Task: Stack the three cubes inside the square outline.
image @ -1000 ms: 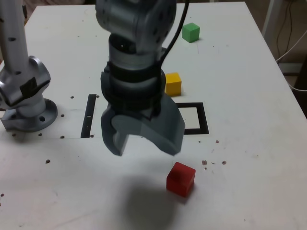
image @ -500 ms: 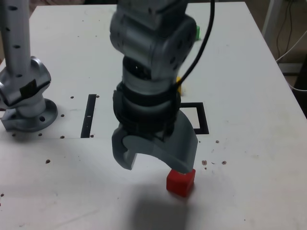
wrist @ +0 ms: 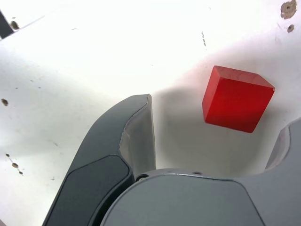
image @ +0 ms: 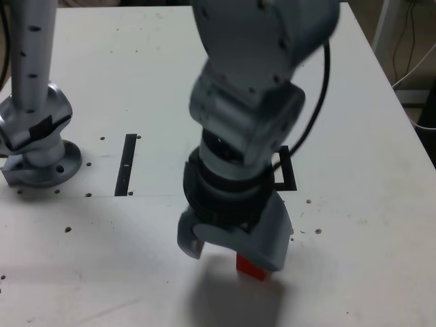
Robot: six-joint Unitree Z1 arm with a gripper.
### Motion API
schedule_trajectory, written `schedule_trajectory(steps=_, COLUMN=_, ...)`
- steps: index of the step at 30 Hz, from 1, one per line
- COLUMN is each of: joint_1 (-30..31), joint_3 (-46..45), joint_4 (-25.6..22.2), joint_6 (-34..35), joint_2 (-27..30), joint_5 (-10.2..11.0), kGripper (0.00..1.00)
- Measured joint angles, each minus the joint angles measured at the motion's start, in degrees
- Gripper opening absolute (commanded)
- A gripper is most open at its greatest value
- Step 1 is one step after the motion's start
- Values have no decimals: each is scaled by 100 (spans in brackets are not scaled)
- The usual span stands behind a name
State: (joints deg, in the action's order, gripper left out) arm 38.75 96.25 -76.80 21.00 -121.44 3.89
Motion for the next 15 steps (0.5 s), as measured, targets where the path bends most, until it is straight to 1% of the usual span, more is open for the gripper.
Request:
schedule_trajectory(steps=7, joint_1=0, joint_3=230, joint_4=4, joint_6=-113, joint_2=-243, joint_5=-19, kGripper=93)
schedule_trajectory(steps=15, joint_1=-91, joint_3=385, joint_4=11, joint_6=-422, joint_2=-459, joint_5=63, kGripper=91)
